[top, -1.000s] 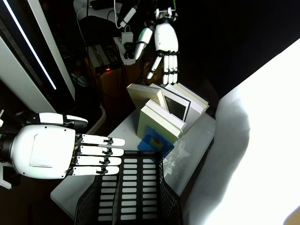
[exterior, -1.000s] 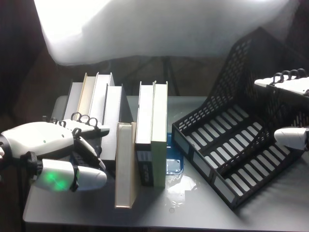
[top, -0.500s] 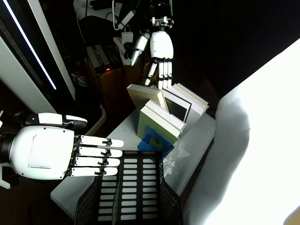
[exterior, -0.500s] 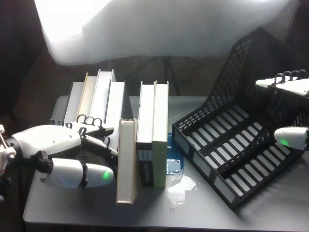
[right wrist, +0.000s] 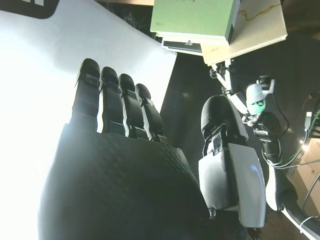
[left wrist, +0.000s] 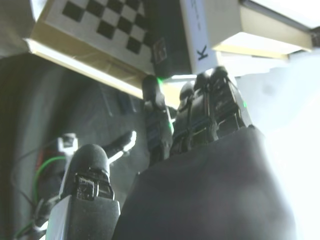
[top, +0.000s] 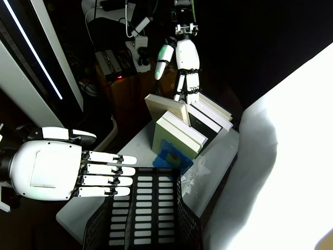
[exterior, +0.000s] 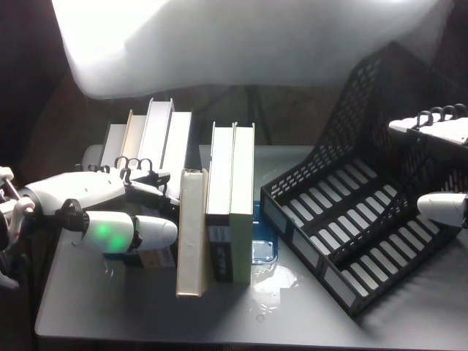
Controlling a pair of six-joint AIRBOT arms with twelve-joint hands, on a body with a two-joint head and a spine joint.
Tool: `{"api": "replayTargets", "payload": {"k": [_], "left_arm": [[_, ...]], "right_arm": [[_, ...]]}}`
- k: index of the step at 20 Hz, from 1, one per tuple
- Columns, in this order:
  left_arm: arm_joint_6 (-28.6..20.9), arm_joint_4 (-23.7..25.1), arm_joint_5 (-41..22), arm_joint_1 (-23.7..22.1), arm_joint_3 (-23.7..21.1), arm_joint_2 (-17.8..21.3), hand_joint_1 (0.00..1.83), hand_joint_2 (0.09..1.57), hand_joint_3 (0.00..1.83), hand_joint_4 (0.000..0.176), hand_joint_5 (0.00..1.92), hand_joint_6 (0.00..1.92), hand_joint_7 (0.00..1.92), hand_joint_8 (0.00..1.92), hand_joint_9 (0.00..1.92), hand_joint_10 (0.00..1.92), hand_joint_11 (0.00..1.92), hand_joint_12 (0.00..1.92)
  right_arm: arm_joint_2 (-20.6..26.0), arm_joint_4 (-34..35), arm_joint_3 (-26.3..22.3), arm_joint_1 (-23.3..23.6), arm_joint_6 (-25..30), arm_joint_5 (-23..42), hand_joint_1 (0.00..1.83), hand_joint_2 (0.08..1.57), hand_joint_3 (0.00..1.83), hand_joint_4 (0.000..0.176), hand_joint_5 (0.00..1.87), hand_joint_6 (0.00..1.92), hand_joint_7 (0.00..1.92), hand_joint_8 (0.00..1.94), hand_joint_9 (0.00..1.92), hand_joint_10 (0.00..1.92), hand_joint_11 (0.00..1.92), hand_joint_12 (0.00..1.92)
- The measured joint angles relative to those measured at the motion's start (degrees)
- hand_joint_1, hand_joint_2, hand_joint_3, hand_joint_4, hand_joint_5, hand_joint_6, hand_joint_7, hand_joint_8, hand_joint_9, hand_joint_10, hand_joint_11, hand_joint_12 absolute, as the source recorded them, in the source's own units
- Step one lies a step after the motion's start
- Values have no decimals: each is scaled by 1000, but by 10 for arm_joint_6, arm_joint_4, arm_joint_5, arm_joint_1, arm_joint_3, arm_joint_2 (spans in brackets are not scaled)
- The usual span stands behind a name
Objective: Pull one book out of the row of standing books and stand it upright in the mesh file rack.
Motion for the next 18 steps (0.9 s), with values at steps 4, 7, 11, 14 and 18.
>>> {"api": "replayTargets", "payload": {"k": [4,7,11,14,18], "left_arm": [[1,-5,-10,13,-12,6,53,1288,7,0,289,0,0,0,0,0,0,0],[-1,-28,-52,47,-39,31,11,1343,20,0,233,1,0,0,0,0,0,0],[-1,-86,-148,86,-63,69,157,1370,7,0,292,18,34,10,0,0,0,0],[0,-140,-221,111,-73,79,58,1398,12,2,193,0,12,4,0,0,0,0],[-1,-232,-304,151,-73,76,176,1388,0,12,90,0,28,7,5,2,0,0]], "right_arm": [[0,0,0,0,0,0,305,1321,2,0,0,0,0,0,0,0,8,4],[0,2,-1,0,0,4,364,1316,3,0,0,0,0,0,0,0,3,188],[2,-17,-14,0,-1,17,536,1300,0,0,0,0,0,0,0,0,0,475],[9,-53,-20,8,-1,24,560,1287,0,0,0,0,0,0,0,0,0,619],[1,-150,-16,72,-1,-1,730,1261,0,0,0,0,6,1,1,0,0,489]]}}
